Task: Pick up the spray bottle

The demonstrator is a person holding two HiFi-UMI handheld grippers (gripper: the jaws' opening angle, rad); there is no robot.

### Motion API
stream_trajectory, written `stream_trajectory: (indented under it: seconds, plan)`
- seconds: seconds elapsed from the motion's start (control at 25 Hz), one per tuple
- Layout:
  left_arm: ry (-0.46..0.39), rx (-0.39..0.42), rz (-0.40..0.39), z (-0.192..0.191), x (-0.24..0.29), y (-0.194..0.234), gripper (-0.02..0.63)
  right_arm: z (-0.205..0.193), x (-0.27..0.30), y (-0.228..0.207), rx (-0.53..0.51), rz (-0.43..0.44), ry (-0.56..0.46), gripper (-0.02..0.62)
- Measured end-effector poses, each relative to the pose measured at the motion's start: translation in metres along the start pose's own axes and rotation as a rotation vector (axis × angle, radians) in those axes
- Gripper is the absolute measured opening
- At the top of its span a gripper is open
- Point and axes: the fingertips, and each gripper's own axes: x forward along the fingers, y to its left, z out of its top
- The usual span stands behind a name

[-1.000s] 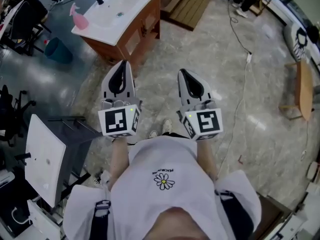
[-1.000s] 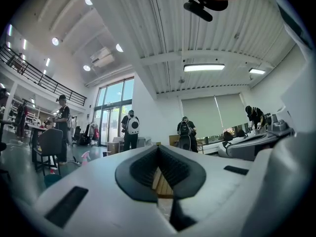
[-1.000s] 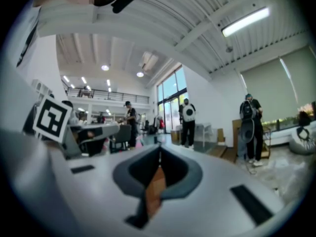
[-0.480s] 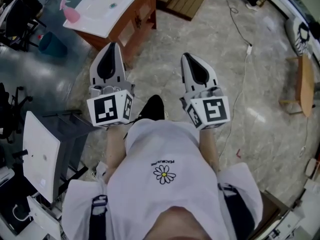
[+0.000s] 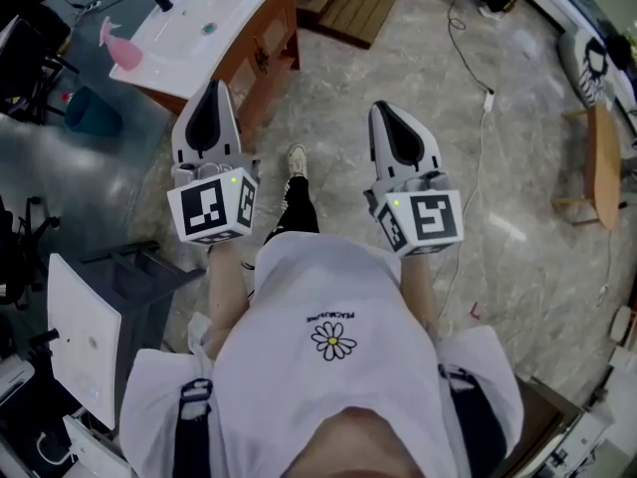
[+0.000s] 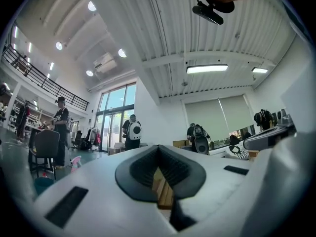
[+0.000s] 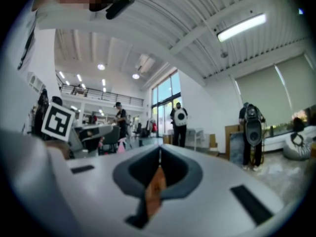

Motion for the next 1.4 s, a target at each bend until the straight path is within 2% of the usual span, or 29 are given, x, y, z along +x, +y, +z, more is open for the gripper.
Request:
stream_trajectory:
  seconds: [0.2, 0.44, 0.84, 1.12, 1.4]
  plan:
    - [0.018, -0.004, -0.012, -0.013, 0.038, 0.006, 0.018, -0.005, 0.032, -0.017, 0.024, -0.016, 0.020, 0.029]
    - [0.032, 0.000, -0.048, -0.035, 0.092, 0.019, 0.018, -0.023, 0.093, -0.021, 0.038, 0.005, 0.072, 0.029]
    - [0.037, -0.017, -0.050, -0.044, 0.194, 0.061, 0.018, -0.006, 0.208, -0.036, -0.009, 0.026, 0.118, 0.029]
    - [0.046, -0.049, -0.022, -0.060, 0.256, 0.102, 0.018, -0.017, 0.297, -0.027, -0.005, 0.116, 0.181, 0.029]
    - [-0.003, -0.035, 0.024, -0.063, 0.301, 0.149, 0.018, -0.022, 0.367, -0.009, -0.001, 0.204, 0.180, 0.029]
